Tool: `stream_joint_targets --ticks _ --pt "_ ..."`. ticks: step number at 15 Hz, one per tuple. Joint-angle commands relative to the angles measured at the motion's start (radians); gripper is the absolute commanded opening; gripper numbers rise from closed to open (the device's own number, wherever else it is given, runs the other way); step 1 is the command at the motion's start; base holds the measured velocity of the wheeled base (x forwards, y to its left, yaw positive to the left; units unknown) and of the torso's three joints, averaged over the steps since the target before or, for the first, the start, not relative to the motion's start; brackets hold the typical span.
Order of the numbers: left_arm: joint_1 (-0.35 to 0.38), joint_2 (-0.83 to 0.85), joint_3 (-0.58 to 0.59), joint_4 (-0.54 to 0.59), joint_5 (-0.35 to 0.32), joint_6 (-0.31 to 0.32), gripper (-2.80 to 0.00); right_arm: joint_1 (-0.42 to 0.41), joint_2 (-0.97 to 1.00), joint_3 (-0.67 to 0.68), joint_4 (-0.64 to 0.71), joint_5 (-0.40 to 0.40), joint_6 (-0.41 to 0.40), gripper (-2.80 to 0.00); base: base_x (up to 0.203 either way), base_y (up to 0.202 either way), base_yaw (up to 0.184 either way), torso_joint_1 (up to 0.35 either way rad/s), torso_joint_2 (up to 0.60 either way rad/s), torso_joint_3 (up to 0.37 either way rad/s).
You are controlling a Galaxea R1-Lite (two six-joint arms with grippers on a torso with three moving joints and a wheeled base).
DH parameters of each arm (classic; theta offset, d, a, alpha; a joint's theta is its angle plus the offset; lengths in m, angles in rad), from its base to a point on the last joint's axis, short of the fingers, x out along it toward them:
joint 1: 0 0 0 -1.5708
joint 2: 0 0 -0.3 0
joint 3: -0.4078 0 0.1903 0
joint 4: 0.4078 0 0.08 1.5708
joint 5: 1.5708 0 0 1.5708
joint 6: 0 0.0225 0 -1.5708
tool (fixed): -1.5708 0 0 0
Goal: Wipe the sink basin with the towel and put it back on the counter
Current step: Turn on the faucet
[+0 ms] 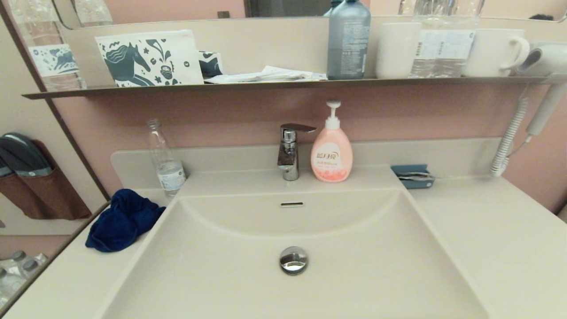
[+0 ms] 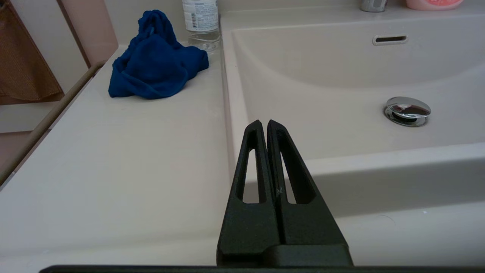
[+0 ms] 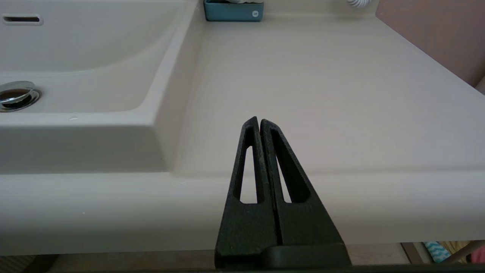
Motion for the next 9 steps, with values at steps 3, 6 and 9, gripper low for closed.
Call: stream_joint_targets --ticks 3,6,9 --pt "0.000 0.001 0.000 0.000 0.000 0.000 -2.80 0.000 0.000 0.000 0.000 0.000 -0.002 -2.80 0.000 0.000 0.000 0.000 0.00 0.000" --pt "0.000 0.001 0.000 0.000 0.000 0.000 -2.80 0.000 0.000 -0.002 0.001 -0.001 0.000 -2.80 0.000 0.000 0.000 0.000 0.00 0.000" --pt "0.000 0.001 0.000 0.000 0.000 0.000 -2.80 0.000 0.003 -0.010 0.010 0.004 -0.031 -2.80 0.000 0.000 0.000 0.000 0.00 0.000"
